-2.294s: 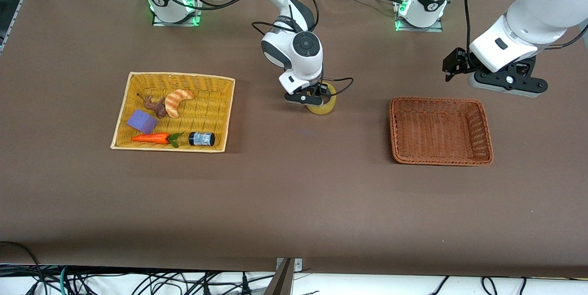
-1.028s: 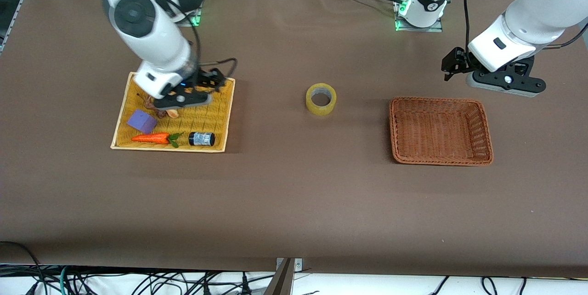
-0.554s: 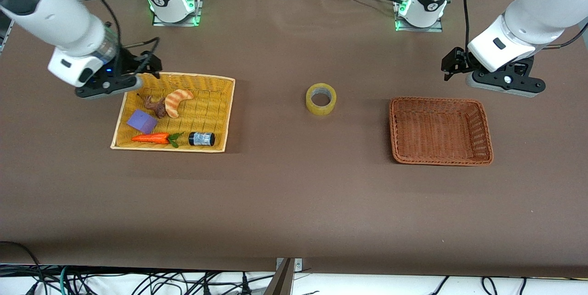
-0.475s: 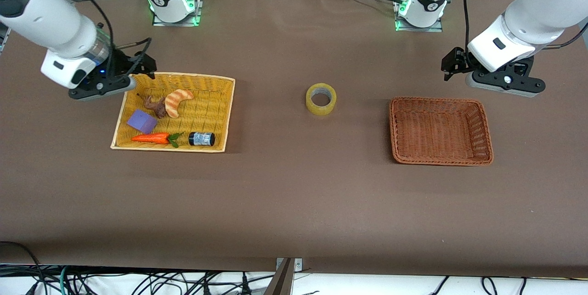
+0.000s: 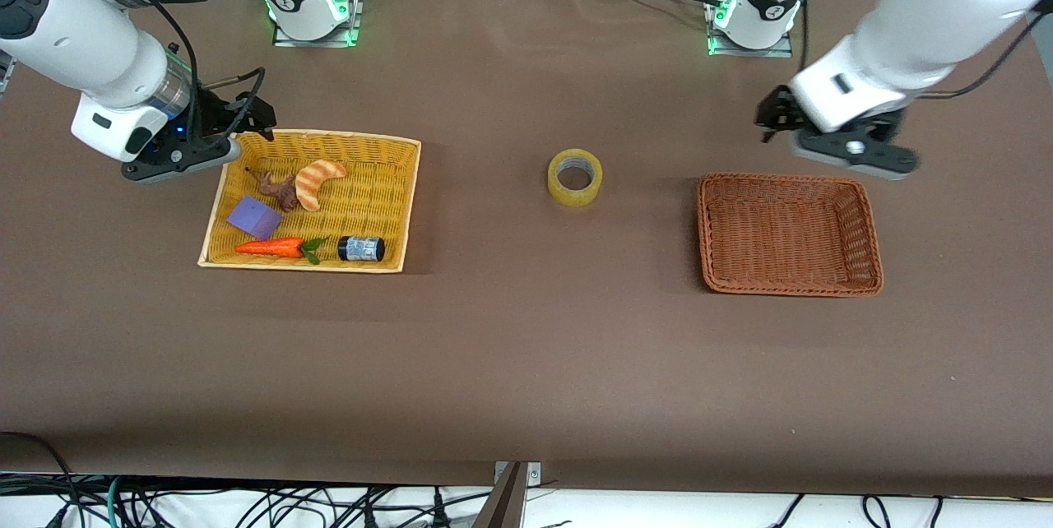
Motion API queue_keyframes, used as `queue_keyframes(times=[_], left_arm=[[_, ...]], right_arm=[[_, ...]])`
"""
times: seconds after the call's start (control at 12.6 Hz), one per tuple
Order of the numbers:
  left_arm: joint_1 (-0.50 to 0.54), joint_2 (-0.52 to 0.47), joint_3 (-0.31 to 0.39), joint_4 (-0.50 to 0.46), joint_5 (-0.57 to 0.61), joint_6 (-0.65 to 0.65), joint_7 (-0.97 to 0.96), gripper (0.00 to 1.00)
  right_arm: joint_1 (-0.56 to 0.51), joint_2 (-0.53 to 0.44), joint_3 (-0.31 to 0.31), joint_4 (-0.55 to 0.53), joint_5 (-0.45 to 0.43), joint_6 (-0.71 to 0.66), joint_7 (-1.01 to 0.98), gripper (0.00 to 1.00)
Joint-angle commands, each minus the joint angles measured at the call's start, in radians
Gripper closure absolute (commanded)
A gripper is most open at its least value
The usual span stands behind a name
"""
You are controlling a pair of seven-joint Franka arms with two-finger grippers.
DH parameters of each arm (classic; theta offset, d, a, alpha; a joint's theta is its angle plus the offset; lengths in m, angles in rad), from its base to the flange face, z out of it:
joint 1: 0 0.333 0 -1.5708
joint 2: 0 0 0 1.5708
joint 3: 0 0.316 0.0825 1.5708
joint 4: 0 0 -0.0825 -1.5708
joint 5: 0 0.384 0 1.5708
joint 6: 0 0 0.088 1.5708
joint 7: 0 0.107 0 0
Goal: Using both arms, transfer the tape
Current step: 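Reach the left gripper to the tape roll on the table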
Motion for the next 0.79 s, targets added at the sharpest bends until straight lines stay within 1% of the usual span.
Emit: queue_keyframes(times=[0.0, 0.16, 0.24, 0.47, 0.71], left_arm=[[-0.008, 0.123, -0.071, 0.016, -0.088, 0.05, -0.007, 0.0], [-0.009, 0.212, -0.142, -0.007, -0.103, 0.161, -0.007, 0.0], [-0.017, 0.249, -0.153, -0.036, -0.103, 0.232, -0.007, 0.0], [-0.086, 0.306, -0.159, -0.186, -0.093, 0.465, -0.007, 0.0], [-0.15, 0.371, -0.157, -0.277, -0.09, 0.62, -0.018, 0.0]], right_arm=[[-0.003, -0.025, 0.002, -0.017, 0.016, -0.01, -0.018, 0.0], [-0.003, -0.023, 0.002, -0.014, 0.016, -0.01, -0.018, 0.0], [-0.003, -0.023, 0.002, -0.014, 0.016, -0.01, -0.018, 0.0], [-0.003, -0.023, 0.002, -0.015, 0.015, -0.01, -0.018, 0.0], [-0.005, -0.023, -0.044, 0.02, 0.007, -0.013, -0.024, 0.0]])
